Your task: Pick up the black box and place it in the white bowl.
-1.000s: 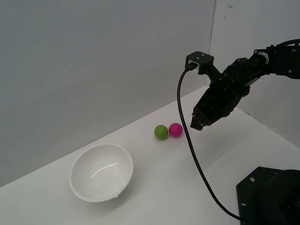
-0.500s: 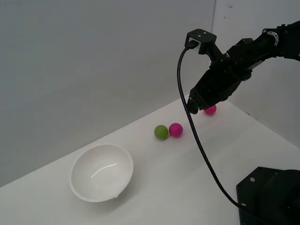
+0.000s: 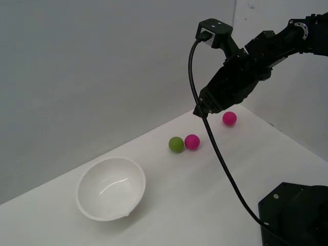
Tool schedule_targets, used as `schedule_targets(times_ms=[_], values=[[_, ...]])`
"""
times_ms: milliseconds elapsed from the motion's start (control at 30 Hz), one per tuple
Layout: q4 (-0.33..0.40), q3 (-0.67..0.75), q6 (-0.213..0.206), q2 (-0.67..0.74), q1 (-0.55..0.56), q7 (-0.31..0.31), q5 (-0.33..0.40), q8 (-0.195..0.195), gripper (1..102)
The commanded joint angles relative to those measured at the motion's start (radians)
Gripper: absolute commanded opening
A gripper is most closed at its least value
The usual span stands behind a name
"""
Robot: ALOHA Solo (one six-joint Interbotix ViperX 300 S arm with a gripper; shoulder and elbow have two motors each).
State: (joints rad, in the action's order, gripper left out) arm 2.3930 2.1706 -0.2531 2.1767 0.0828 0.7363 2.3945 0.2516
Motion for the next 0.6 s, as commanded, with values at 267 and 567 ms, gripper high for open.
schedule_targets(times_ms=[267, 567], values=[[-0.055, 0.012, -0.014, 0.009, 0.127, 0.003, -0.061, -0.063, 3], [-0.081, -0.023, -0.012, -0.026, 0.219, -0.04, -0.086, -0.103, 3]])
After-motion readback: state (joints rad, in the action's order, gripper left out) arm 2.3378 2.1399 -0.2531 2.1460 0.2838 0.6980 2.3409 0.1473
